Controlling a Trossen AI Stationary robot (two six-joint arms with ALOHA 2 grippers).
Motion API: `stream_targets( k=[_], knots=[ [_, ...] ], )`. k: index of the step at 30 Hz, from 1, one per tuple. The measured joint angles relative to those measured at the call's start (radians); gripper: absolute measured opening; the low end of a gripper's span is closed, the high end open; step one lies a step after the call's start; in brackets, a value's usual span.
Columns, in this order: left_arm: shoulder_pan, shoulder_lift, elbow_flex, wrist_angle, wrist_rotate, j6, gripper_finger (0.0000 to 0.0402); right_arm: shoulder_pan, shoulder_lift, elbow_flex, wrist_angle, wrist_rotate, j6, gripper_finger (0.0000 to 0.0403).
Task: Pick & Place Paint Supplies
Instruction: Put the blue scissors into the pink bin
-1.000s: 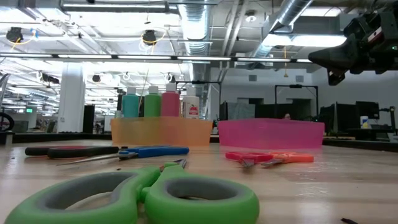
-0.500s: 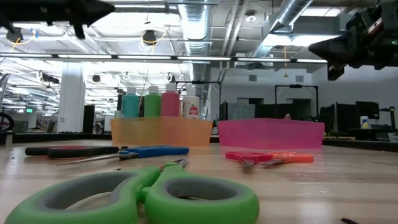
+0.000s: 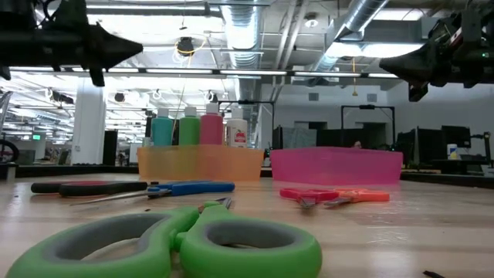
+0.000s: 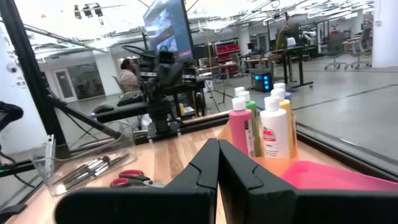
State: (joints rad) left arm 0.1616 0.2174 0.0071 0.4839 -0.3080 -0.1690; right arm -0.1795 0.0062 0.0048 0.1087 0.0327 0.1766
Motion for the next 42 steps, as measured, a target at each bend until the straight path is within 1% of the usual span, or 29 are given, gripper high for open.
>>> stream_targets(
  k=[3, 6, 9, 11, 13, 16, 19, 22, 23, 25, 28, 29, 33, 34, 35, 37, 38, 39, 42],
  knots=[
    [-0.09, -0.01, 0.0, 0.025, 0.0, 0.023, 0.0, 0.0, 0.0, 0.0, 0.001, 0.002, 0.0, 0.0],
    [-0.187, -0.045, 0.0, 0.075, -0.003, 0.091, 0.0, 0.0, 0.0, 0.0, 0.002, 0.002, 0.031, 0.0],
    [-0.276, -0.107, 0.0, 0.095, -0.043, 0.166, 0.0, 0.0, 0.0, 0.0, 0.002, 0.004, 0.037, 0.0],
    [-0.315, -0.155, 0.0, 0.09, -0.055, 0.209, 0.0, 0.0, 0.0, 0.003, 0.0, 0.03, 0.037, 0.0001],
    [-0.337, -0.207, 0.008, 0.065, -0.056, 0.222, 0.0, 0.0, 0.0, 0.011, -0.016, 0.06, 0.036, 0.0007],
    [-0.346, -0.217, 0.054, -0.034, -0.049, 0.22, 0.0, 0.0, 0.0, 0.03, -0.006, 0.078, 0.036, 0.0027],
    [-0.339, -0.213, 0.083, -0.167, 0.041, 0.185, 0.0, -0.001, 0.0, 0.036, -0.009, 0.082, 0.034, 0.0052],
    [-0.329, -0.217, 0.083, -0.227, 0.194, 0.165, 0.0, -0.002, 0.0, 0.038, -0.015, 0.082, 0.034, 0.007],
    [-0.325, -0.217, 0.078, -0.237, 0.228, 0.163, 0.0, -0.002, 0.001, 0.038, -0.019, 0.082, 0.034, 0.0075],
    [-0.309, -0.217, 0.053, -0.248, 0.278, 0.162, 0.0, -0.002, 0.001, 0.038, -0.01, 0.082, 0.033, 0.0081],
    [-0.279, -0.217, 0.0, -0.257, 0.337, 0.157, 0.0, -0.002, 0.001, 0.04, 0.049, 0.08, 0.0, 0.0087],
    [-0.265, -0.217, 0.0, -0.294, 0.343, 0.146, 0.0, -0.002, 0.001, 0.041, 0.069, 0.08, -0.013, 0.0088],
    [-0.197, -0.215, 0.0, -0.349, 0.331, 0.129, 0.0001, -0.002, 0.037, 0.096, 0.076, 0.08, -0.051, 0.0099],
    [-0.177, -0.215, 0.0, -0.349, 0.312, 0.128, 0.0001, -0.002, 0.06, 0.116, 0.077, 0.08, -0.056, 0.0103],
    [-0.157, -0.215, 0.0, -0.349, 0.271, 0.123, 0.0001, -0.002, 0.093, 0.138, 0.078, 0.082, -0.064, 0.0108],
    [-0.124, -0.215, 0.0, -0.357, 0.145, 0.078, 0.0001, 0.0, 0.18, 0.186, 0.075, 0.097, -0.08, 0.012],
    [-0.111, -0.215, 0.0, -0.369, 0.104, 0.059, 0.0001, 0.002, 0.23, 0.213, 0.072, 0.1, -0.089, 0.0127],
    [-0.107, -0.215, 0.0, -0.387, 0.083, 0.053, 0.0001, 0.005, 0.285, 0.242, 0.071, 0.102, -0.105, 0.0134],
    [-0.118, -0.215, 0.0, -0.41, 0.082, 0.031, 0.0, 0.018, 0.474, 0.339, 0.057, 0.118, -0.153, 0.0155]
  ],
)
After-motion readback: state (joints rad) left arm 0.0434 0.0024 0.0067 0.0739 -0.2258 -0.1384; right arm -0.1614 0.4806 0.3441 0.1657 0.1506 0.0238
